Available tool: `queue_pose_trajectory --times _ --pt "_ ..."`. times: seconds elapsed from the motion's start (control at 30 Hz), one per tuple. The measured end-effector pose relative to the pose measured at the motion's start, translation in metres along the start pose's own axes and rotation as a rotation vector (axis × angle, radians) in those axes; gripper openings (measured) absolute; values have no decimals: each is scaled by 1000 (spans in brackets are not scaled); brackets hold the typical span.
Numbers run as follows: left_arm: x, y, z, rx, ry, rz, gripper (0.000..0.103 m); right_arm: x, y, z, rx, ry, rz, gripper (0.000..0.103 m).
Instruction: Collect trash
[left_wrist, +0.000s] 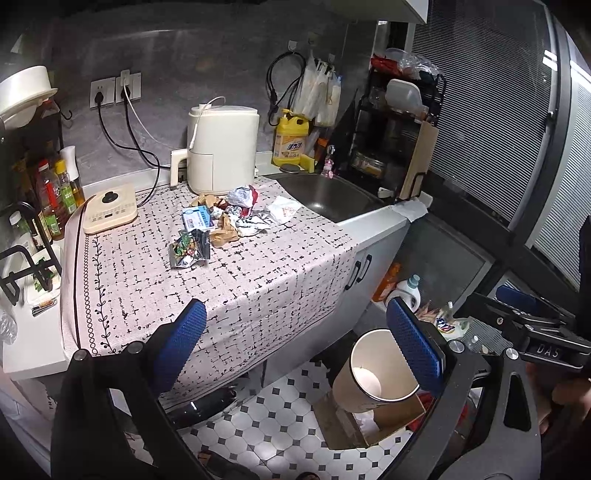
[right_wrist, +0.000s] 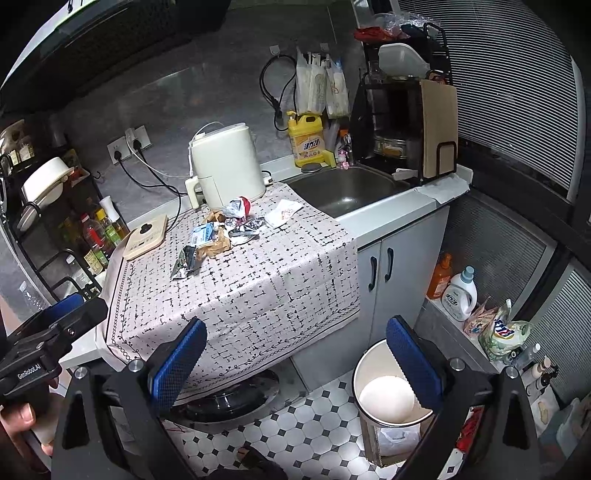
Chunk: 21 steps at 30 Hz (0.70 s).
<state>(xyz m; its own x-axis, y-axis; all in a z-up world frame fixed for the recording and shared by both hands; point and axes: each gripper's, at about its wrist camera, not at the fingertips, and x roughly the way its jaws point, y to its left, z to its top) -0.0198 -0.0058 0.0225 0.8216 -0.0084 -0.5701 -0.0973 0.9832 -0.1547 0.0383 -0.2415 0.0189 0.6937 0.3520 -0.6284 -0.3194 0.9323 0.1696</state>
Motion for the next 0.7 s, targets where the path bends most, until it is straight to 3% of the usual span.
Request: queue_pose_trajectory --times 0.7 --pt "9 -20 2 10 2 -8 97 1 -19 3 17 -3 -14 95"
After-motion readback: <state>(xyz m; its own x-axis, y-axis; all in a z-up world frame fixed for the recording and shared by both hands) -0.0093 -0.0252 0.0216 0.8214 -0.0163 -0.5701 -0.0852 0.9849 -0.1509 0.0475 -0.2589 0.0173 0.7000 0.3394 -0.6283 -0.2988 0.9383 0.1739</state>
